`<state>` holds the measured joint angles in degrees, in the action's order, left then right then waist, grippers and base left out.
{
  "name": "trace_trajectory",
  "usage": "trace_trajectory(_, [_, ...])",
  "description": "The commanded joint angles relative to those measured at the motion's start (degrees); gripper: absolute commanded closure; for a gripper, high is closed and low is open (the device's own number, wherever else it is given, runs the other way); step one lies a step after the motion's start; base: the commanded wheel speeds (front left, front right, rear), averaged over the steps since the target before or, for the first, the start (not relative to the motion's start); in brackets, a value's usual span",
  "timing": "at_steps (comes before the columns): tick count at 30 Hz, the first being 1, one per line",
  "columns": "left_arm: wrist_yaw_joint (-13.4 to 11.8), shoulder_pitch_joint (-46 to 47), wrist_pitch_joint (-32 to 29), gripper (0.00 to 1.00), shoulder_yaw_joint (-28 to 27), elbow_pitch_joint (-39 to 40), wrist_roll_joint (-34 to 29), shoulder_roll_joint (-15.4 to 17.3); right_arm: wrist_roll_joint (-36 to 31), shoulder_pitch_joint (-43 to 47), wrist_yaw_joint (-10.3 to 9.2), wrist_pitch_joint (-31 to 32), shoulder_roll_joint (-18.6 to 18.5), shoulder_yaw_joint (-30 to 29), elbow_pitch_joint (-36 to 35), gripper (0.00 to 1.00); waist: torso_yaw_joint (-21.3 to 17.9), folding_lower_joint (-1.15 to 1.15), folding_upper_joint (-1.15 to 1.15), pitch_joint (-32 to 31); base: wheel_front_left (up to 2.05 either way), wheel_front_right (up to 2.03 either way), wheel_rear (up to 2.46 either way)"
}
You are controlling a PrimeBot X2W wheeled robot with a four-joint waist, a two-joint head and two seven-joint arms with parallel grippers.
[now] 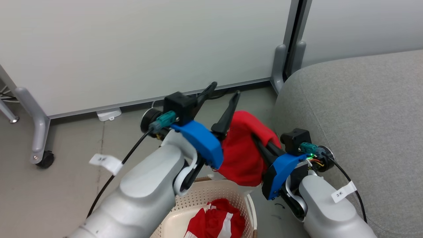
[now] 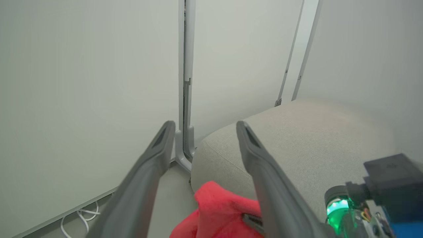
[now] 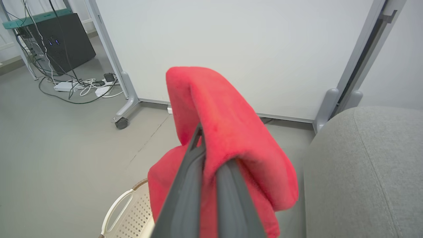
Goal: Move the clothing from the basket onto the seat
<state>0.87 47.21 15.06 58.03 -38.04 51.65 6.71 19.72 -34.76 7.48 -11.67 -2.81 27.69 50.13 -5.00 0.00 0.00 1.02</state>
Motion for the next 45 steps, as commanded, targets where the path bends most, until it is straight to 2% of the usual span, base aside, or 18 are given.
trace_trajectory(1, [-0.4,-1.5,0.1,0.0,-1.1,1.0,-1.1,0.5,-0.4,-0.8,0.03,-0.5,-0.1,-0.2,0.1,1.0,0.0,0.0,0.0,0.0,0.0,0.0,0.0])
trace_trajectory(6, [-0.8,-11.3,0.1,0.0,-10.9,8.2,-9.9,3.0,-1.0,-0.3,0.03,-0.6,-0.1,-1.4,-0.2,1.0,-0.2,0.0,0.0,0.4,0.0,0.0,0.0])
trace_trajectory(13, [-0.2,-22.2,0.2,0.0,-20.2,13.8,-19.4,4.7,-2.1,0.6,0.03,-0.8,-0.1,-3.7,-0.8,1.0,-0.7,0.0,0.0,1.0,0.0,0.0,0.0])
trace_trajectory(20, [0.6,-31.8,0.2,0.0,-29.7,18.9,-24.3,5.0,-2.9,1.7,0.03,-0.2,-0.1,-4.2,-3.3,1.0,-3.3,0.0,0.0,1.5,0.0,0.0,0.0])
trace_trajectory(28, [1.2,-40.9,0.2,0.0,-39.9,24.4,-28.2,4.0,-3.4,2.5,0.03,0.6,-0.1,-5.2,-7.0,1.0,-9.2,0.0,0.0,2.9,0.0,0.0,0.0])
trace_trajectory(36, [2.8,-45.0,0.2,0.0,-44.9,26.3,-32.3,2.3,-3.4,3.3,0.03,0.8,-0.1,-6.0,-9.6,1.0,-16.4,0.0,0.0,4.4,0.0,0.0,0.0])
trace_trajectory(45, [4.6,-45.0,0.2,0.0,-46.6,26.2,-35.7,1.6,-3.8,4.0,0.03,0.7,-0.1,-6.6,-10.6,1.0,-23.4,0.0,0.0,5.8,0.0,0.0,0.0])
